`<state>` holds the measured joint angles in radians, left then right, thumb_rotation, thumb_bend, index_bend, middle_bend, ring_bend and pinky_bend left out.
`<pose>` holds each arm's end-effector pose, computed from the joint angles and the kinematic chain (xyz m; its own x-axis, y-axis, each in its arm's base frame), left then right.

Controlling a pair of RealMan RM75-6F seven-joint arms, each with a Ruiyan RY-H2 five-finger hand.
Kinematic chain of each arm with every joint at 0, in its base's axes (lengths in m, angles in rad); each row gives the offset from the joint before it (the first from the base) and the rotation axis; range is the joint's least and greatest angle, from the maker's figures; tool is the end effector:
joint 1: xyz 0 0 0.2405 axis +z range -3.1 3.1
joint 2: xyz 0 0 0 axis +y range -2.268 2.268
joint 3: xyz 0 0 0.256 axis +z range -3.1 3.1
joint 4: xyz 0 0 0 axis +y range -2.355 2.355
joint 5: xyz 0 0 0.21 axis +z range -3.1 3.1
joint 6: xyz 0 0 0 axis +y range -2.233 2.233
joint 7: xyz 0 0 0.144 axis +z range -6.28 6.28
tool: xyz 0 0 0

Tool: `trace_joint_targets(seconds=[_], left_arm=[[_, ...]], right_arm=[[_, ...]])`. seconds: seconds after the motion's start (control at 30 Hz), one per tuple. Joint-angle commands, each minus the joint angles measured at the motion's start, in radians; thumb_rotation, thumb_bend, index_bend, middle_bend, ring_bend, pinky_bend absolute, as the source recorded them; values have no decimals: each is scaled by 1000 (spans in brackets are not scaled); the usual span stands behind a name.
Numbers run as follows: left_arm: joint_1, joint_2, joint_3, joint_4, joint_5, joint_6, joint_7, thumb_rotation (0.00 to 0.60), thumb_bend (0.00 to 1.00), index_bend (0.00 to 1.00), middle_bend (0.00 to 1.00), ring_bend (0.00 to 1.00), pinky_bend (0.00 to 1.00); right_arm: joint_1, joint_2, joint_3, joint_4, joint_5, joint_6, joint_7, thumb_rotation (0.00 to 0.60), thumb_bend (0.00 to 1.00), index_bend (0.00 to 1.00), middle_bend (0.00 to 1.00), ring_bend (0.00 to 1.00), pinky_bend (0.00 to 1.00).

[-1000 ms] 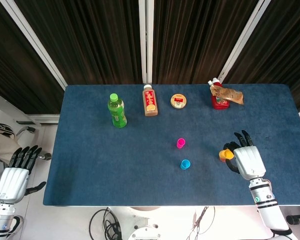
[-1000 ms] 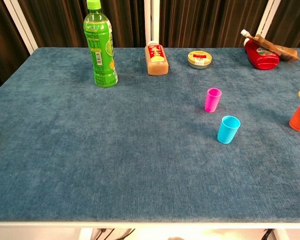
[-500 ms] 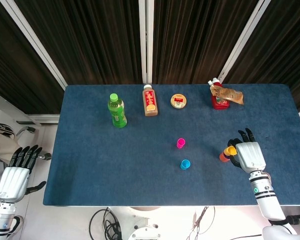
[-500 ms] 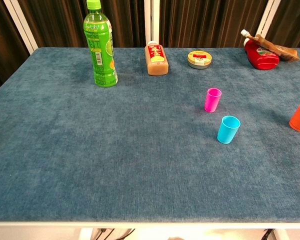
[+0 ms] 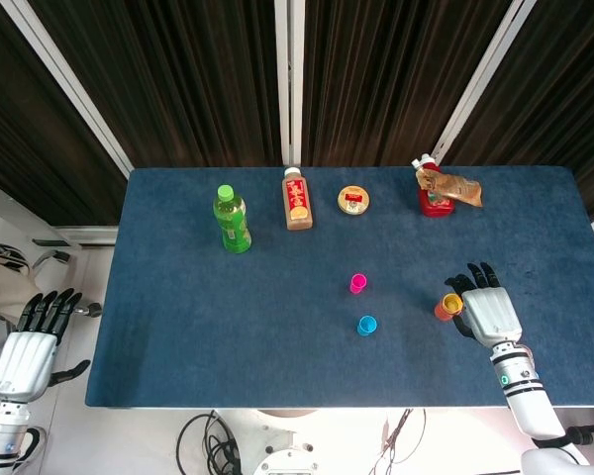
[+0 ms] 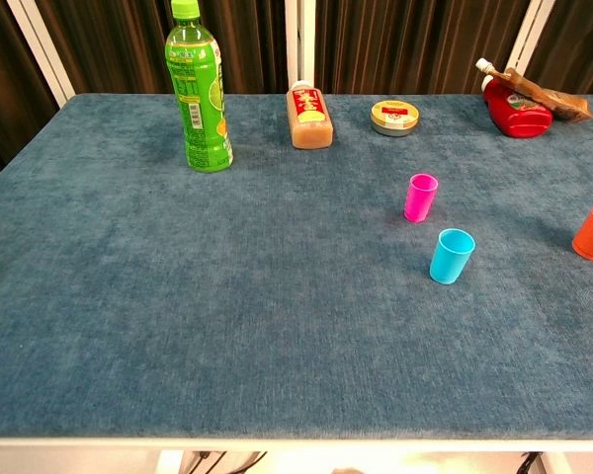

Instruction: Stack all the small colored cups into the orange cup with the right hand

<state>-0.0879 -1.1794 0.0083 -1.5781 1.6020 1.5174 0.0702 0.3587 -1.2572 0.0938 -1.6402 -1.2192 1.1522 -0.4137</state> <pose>-0.3008 0.1690 0.1336 0.4431 0.0205 0.8962 0.8916 -0.1141 -0.4382 -0.2742 -0.2613 0.0820 0.5705 -0.2197 0.7914 -0.8203 -0.1051 0.5621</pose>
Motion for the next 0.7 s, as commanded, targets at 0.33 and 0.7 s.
trace_joint_targets(seconds=[0.33, 0.7], left_arm=[[-2, -3, -4, 0, 2, 2, 1, 600, 28, 19, 31, 0, 0], [7, 12, -1, -16, 3, 15, 1, 600, 28, 19, 31, 0, 0]], right_arm=[[7, 66, -43, -186, -172, 43, -25, 600, 244, 25, 149, 0, 0], [89, -89, -43, -147, -86, -75, -203, 600, 244, 125, 205, 0, 0]])
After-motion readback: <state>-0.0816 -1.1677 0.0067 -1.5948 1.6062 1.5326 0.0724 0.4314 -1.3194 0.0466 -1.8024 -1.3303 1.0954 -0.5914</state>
